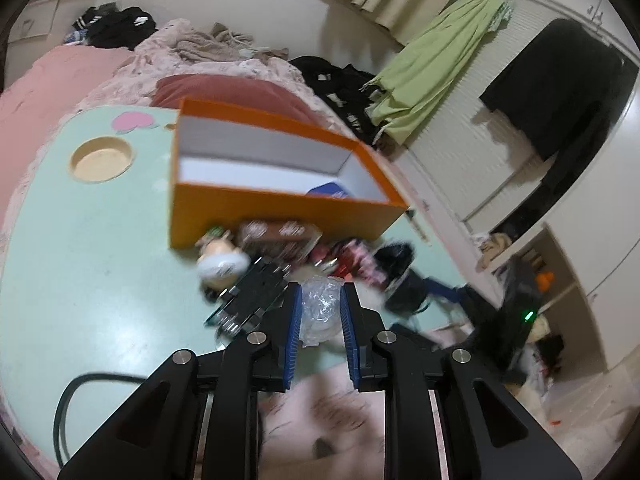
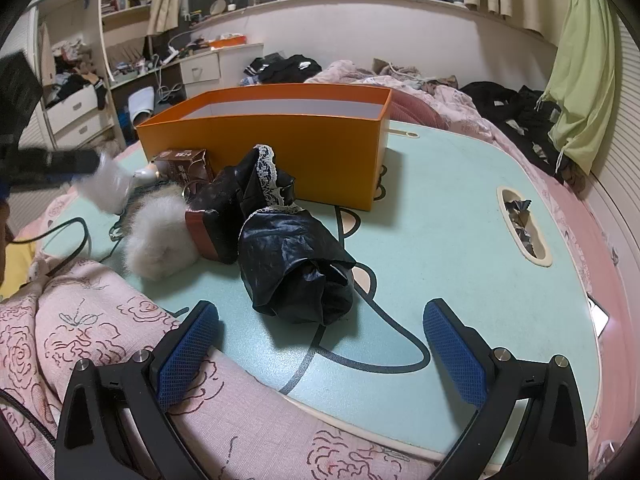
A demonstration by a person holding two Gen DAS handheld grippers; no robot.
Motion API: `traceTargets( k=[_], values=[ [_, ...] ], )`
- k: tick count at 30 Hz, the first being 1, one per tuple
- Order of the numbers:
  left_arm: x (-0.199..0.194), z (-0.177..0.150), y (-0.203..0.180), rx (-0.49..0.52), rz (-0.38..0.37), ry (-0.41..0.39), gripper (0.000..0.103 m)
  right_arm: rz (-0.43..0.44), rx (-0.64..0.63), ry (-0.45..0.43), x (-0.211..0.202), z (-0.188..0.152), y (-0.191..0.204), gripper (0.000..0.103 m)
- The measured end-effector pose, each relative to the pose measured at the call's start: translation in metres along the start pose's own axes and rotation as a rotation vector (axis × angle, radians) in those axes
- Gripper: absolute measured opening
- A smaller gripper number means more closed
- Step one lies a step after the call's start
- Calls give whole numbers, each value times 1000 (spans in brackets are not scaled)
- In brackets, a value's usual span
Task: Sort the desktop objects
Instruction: 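Grasp the clear plastic bag in the box with the left gripper and place it on the table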
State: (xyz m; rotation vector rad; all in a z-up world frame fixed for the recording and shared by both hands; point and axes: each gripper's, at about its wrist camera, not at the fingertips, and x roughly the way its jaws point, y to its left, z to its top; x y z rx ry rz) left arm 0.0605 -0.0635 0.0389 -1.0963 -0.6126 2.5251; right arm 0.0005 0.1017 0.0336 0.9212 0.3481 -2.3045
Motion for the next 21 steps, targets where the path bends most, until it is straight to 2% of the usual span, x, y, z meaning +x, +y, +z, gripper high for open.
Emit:
traceTargets(
  k=[1, 2, 3, 7, 10, 13, 15, 17, 21],
  values=[
    [2, -5, 2, 7, 16, 8, 35, 0, 0, 0, 0, -1, -2, 103],
    [7, -10, 3, 19, 39, 22, 53, 1, 0, 0, 0, -1, -1, 103],
    [12, -15, 2, 34, 68, 30, 64, 1, -1, 1, 0, 0, 0, 103],
    [23, -25, -8, 117, 145, 12, 67, 2, -1, 0, 1, 1, 3, 103],
    [18, -27, -18, 178, 138, -22, 67, 1, -1, 0, 1, 0, 2, 103],
    [-3, -29, -24, 235, 170, -114, 68, 2, -1, 0, 1, 1, 3, 103],
    [-11, -30, -23, 247, 202, -140, 76, 2, -1, 0, 1, 0, 1, 103],
    [-14, -31, -20, 260, 228, -120, 77, 2, -1, 0, 1, 1, 2, 103],
    [-4, -47, -14, 314, 273, -24, 77, 3, -1, 0, 2, 1, 2, 103]
  ],
)
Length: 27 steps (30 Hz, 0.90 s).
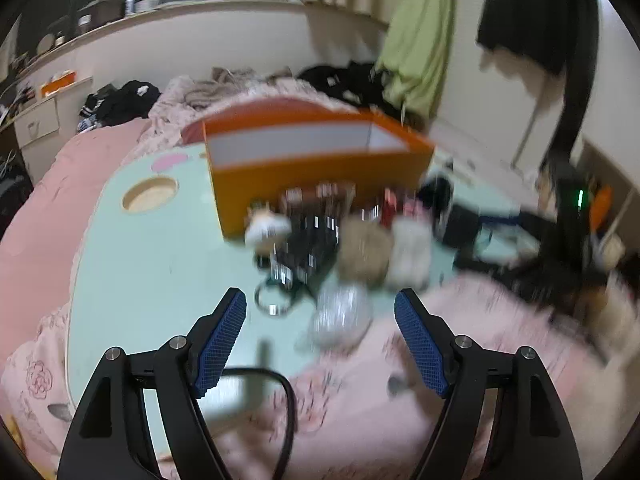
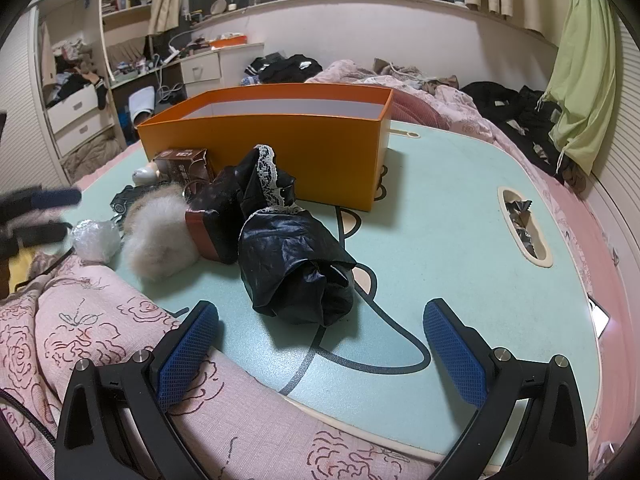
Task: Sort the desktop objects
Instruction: 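Grasp the clear plastic bag in the box with the left gripper and place it on the table, then move the right gripper over the box toward the blue square case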
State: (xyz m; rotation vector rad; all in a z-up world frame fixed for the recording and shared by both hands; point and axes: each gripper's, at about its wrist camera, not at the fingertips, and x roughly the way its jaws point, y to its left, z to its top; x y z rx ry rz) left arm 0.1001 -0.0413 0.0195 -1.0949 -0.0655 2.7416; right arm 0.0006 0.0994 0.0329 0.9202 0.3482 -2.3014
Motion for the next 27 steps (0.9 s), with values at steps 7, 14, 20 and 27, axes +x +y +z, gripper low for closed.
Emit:
traceTargets(
  k=[7, 14, 20, 27],
  values=[
    [32, -12, 1, -14, 88, 10, 93, 1, 0, 0, 0, 0, -1, 103],
    [39, -9, 6, -14, 107, 17, 98, 3, -1, -1, 0, 0, -2, 103],
    [45, -1, 5, -25, 127, 60, 103, 4, -2, -1, 0, 0, -2, 103],
    [52, 7, 4, -30, 137, 66, 103, 5, -2, -1, 1, 0, -3, 103]
  ],
)
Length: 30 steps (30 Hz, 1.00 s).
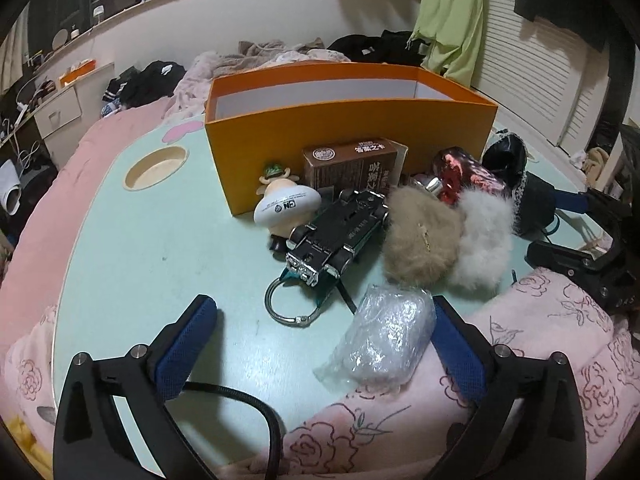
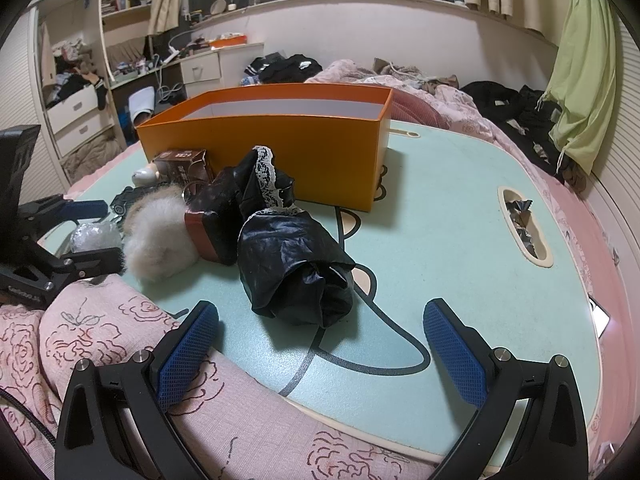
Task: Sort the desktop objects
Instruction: 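Move the right gripper over the box toward the blue square case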
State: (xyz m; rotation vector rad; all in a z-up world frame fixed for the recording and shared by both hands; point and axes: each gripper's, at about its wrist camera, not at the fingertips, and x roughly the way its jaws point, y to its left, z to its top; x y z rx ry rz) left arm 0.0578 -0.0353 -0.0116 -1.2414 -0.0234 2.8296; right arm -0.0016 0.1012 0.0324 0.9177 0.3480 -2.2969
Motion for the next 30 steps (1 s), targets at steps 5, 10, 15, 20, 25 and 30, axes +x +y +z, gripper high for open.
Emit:
traceTargets(
  k=[5, 10, 15, 20, 25, 30],
  values=[
    [-2, -4, 1, 3, -4, -21, 103, 1, 0, 0, 0, 0, 1, 103],
    [-2, -6, 0, 5, -4, -28, 103, 1, 0, 0, 0, 0, 0, 103],
    [-3, -6, 0, 5, -6, -33, 103, -5, 2, -2, 2, 0, 1, 103],
    [-3, -7, 1, 4, -5, -40, 103, -4, 8, -4, 5, 1, -2, 103],
    [-4, -8, 2, 6, -7, -53, 103, 0, 33, -15, 4, 3, -8, 103],
    [-4, -9, 3, 5, -6, -54, 103, -3, 44, -47, -7, 9, -10, 103]
  ],
)
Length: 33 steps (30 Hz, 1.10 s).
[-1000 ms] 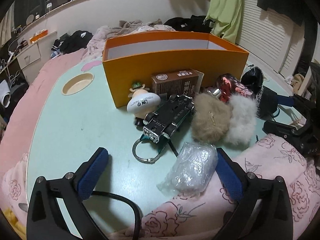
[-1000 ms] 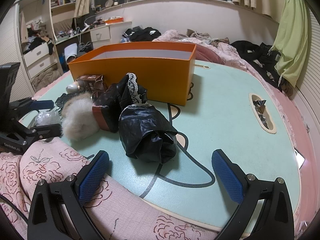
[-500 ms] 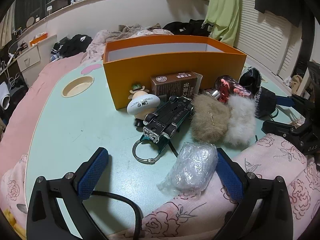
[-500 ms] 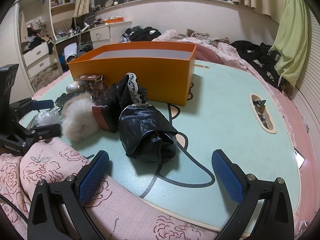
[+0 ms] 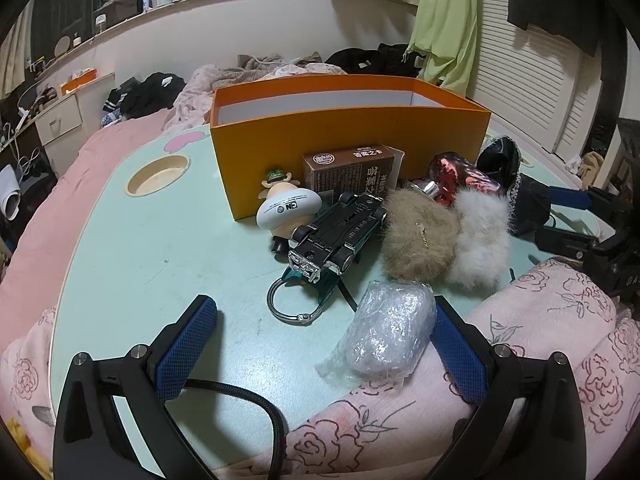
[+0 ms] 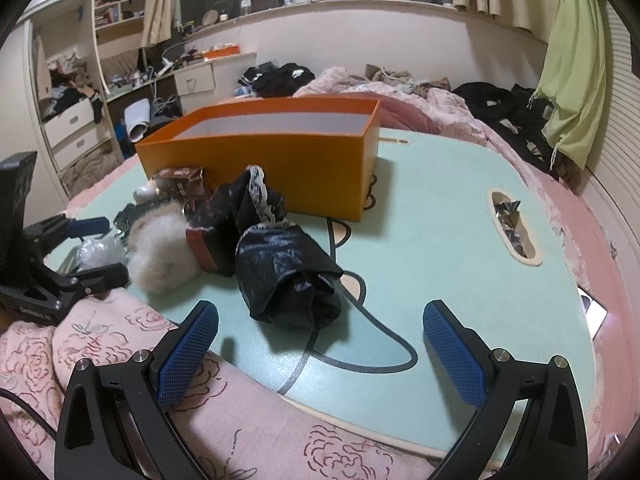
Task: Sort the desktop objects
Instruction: 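Move the right gripper over the box toward the blue square case, then grasp the blue square case with the right gripper and lift it out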
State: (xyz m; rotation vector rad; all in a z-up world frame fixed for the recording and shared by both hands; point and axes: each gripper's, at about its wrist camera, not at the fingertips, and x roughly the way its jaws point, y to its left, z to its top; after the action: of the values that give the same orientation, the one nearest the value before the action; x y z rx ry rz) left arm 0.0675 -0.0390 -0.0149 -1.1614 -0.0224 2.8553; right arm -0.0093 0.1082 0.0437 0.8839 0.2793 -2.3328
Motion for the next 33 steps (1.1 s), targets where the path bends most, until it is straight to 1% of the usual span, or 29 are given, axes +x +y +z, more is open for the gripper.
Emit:
traceTargets(
  k=[1, 3, 5, 6, 8, 9, 10, 11, 12, 13, 14, 15, 16, 17, 18, 20, 21, 22, 23, 24, 25, 27, 29, 30, 31, 33],
  values=[
    [0, 0, 0, 0, 1, 1, 103, 5, 12, -11, -4, 3, -1, 103],
    [0, -1, 0, -2, 3, 2, 103, 66, 79, -39, -16, 16, -10, 103],
    [0, -1, 1, -2, -1, -1, 103, 115, 99, -61, -28, 35, -17, 103],
    [0, -2, 1, -2, -5, -4, 103, 110, 72, -69, -34, 49, -16, 103],
    [-1, -2, 2, -5, -10, -9, 103, 56, -8, -64, -40, 73, -11, 102],
    [0, -3, 2, -5, -8, -8, 103, 26, -63, -40, -39, 91, -8, 100],
    [0, -3, 2, -4, -6, -5, 103, 18, -99, -6, -36, 106, -6, 89],
    [0, -2, 2, -4, -4, -1, 103, 27, -121, 32, -30, 120, -5, 82],
    [1, -1, 1, -4, -1, 3, 103, 52, -128, 75, -22, 134, -6, 70],
    [1, -1, 0, -5, 1, 4, 103, 88, -128, 129, -10, 147, -6, 61],
    [1, -1, 0, -5, 0, 4, 103, 131, -129, 200, 5, 160, -5, 56],
    [1, -1, 0, -5, -1, 4, 103, 158, -136, 284, 26, 173, -2, 46],
    [2, 0, 0, -5, -2, 4, 103, 158, -148, 350, 42, 181, 1, 42],
    [1, 0, -1, -4, 0, 4, 103, 147, -159, 402, 56, 187, 4, 42],
    [2, 0, -1, -3, 0, 3, 103, 133, -170, 474, 76, 192, 9, 42],
    [2, 1, -1, -3, -1, 3, 103, 111, -161, 574, 103, 196, 12, 42],
    [2, 1, -1, -3, -1, 3, 103, 98, -149, 629, 117, 198, 13, 46],
    [2, 0, -1, -3, -1, 3, 103, 90, -133, 684, 129, 197, 13, 52],
    [2, 0, -1, -3, -1, 2, 103, 90, -125, 721, 138, 197, 15, 56],
    [2, 1, -1, -3, -2, 1, 103, 88, -122, 750, 146, 195, 16, 59],
    [3, 1, -2, -3, -3, 0, 103, 76, -126, 778, 153, 193, 18, 60],
    [2, 1, -2, -4, -3, 0, 103, 13, -153, 840, 171, 188, 22, 60],
    [2, 1, -2, -4, -3, 0, 103, -27, -178, 889, 186, 180, 26, 67],
    [2, 1, -2, -5, -3, -2, 103, -45, -216, 910, 194, 175, 31, 74],
    [2, 1, -2, -5, -4, -3, 103, -34, -221, 914, 196, 176, 32, 83],
    [2, 1, -3, -5, -4, -4, 103, -21, -212, 924, 202, 176, 35, 91]
  ],
)
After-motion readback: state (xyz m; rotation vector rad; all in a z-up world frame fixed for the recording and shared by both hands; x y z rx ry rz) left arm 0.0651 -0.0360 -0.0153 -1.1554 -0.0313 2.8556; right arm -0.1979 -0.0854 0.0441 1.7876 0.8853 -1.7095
